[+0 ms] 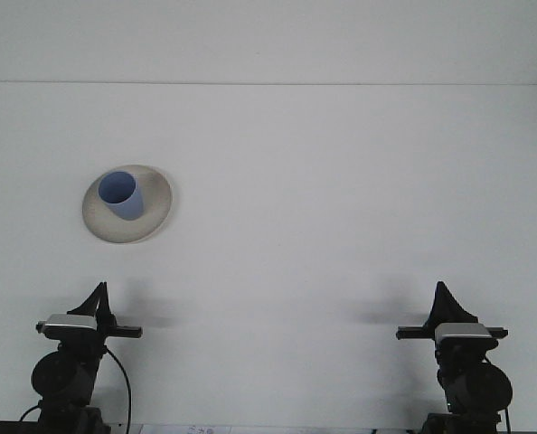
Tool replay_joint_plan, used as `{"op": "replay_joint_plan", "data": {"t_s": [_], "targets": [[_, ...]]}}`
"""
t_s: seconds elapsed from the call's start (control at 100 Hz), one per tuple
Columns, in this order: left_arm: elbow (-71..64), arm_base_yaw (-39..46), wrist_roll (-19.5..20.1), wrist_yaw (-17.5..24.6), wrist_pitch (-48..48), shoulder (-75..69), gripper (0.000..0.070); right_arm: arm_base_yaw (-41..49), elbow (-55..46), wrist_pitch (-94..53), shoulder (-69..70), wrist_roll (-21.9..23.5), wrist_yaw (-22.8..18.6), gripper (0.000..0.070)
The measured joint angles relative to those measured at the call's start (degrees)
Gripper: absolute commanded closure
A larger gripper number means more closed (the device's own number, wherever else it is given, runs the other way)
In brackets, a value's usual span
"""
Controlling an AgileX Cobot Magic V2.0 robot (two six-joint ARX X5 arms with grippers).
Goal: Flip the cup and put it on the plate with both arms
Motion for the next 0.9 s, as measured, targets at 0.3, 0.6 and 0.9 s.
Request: {"op": "replay_joint_plan", "data": {"t_s": [0.3, 0.6, 0.9], "targets": [[0.0, 0.0, 0.0, 0.02, 0.0, 0.0, 0.0687, -0.79, -2.23, -0.13, -0.02, 0.77, -0.2, 0.0693], [0.0, 0.0, 0.0, 0.0, 0.0, 0.0, 0.0687, -0.79, -2.23, -0.04, -0.02, 1.18, -0.24, 0.0693], [0.0, 0.0, 0.0, 0.02, 0.0, 0.0, 0.0687, -0.79, -2.23, -0.04, -0.02, 1.2, -0.24, 0.0693]]}}
